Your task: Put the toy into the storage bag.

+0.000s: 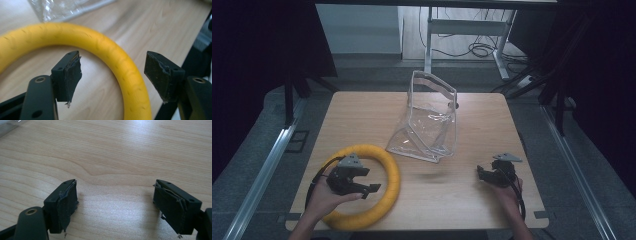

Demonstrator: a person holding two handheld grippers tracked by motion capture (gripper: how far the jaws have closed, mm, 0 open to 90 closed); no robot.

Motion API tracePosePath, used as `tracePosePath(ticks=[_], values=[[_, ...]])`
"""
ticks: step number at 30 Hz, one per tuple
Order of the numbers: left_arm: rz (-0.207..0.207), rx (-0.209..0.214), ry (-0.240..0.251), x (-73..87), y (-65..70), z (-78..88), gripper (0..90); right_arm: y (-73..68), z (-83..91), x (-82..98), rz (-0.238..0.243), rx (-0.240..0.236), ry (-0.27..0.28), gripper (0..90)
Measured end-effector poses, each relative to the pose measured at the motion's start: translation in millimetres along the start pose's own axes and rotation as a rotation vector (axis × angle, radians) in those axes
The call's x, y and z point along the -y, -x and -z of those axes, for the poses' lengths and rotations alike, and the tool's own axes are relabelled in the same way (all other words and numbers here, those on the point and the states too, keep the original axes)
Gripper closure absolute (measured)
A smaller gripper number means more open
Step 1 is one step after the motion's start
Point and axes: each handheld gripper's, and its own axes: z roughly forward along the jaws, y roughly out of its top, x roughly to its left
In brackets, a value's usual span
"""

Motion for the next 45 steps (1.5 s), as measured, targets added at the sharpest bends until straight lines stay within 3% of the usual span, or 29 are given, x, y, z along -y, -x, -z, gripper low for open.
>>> tracePosePath(ticks=[3, 6, 14, 18, 25, 27, 37, 40, 45], values=[[-0.026, -0.003, -0.045, 1.3, 6.3, -7.2, 30.5, 0.0, 0.0, 0.0, 0.000, 0.000, 0.000, 19.5], [-0.020, 0.013, -0.076, 4.0, 10.3, -15.6, 31.2, 0.0, 0.0, 0.0, 0.000, 0.000, 0.000, 19.7], [-0.043, 0.019, -0.231, 15.0, 24.7, -43.1, 32.3, 0.0, 0.1, 0.1, -0.001, 0.000, 0.000, 19.8], [-0.050, 0.026, -0.280, 18.7, 29.0, -52.5, 32.7, -0.1, 0.1, 0.1, 0.000, 0.000, 0.001, 19.8], [-0.049, -0.002, -0.351, 20.1, 35.2, -66.0, 35.8, 0.0, 0.1, 0.1, 0.000, 0.000, 0.001, 19.8], [-0.057, -0.019, -0.397, 21.0, 38.3, -73.9, 35.8, -0.1, 0.1, 0.1, -0.001, 0.000, 0.001, 19.8], [-0.036, -0.033, -0.379, 18.6, 42.7, -75.0, 46.1, -0.2, 0.1, 0.1, -0.001, 0.000, 0.001, 20.0], [-0.014, -0.018, -0.350, 21.4, 40.4, -73.2, 46.9, -0.2, 0.1, 0.1, -0.001, 0.000, 0.001, 20.0], [0.036, 0.047, -0.282, 25.1, 32.5, -63.3, 47.7, -0.2, 0.1, 0.1, -0.001, 0.001, 0.002, 20.1]])
